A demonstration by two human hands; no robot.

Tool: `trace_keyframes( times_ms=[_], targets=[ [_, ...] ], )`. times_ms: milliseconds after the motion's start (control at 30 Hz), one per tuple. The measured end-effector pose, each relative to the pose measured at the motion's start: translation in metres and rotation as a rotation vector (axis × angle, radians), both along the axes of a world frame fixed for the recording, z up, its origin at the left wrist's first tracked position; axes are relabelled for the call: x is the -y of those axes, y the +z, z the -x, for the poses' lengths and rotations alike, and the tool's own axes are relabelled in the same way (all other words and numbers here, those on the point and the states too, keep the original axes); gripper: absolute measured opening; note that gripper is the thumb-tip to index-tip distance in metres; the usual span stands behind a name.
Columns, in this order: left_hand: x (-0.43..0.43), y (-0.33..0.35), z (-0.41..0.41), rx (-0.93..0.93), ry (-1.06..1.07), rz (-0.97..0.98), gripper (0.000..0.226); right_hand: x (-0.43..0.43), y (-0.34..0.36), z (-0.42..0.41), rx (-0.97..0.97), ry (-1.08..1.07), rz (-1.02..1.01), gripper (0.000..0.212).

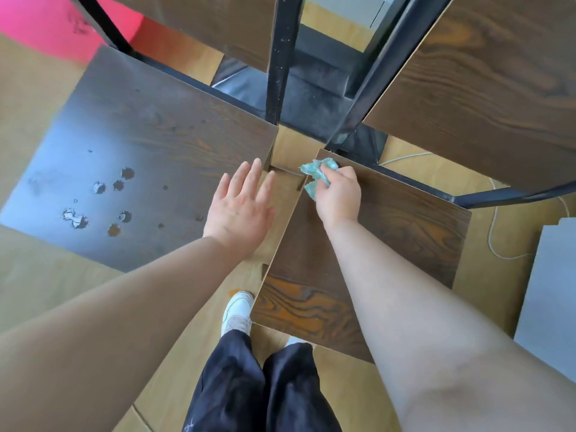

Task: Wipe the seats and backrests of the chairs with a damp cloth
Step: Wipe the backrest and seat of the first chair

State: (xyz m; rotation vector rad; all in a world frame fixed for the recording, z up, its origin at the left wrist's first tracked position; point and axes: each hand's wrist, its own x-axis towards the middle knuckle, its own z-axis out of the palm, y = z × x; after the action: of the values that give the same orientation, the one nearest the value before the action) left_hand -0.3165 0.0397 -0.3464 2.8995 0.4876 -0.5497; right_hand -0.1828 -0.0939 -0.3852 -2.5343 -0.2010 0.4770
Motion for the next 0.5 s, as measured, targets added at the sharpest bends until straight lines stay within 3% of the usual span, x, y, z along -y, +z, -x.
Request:
trace_keyframes(
  times_ms=[300,500],
  targets=[
    [-0.002,0.008,0.024,0.020,0.013,0.020,0.063,0.014,0.000,0.048,-0.096,0.391,-0.068,0.030],
    [0.009,0.015,0.041,-0.013,-0.029,0.016,0.063,0.046,-0.004,0.116,-0.092,0.498,-0.127,0.032]
  ],
)
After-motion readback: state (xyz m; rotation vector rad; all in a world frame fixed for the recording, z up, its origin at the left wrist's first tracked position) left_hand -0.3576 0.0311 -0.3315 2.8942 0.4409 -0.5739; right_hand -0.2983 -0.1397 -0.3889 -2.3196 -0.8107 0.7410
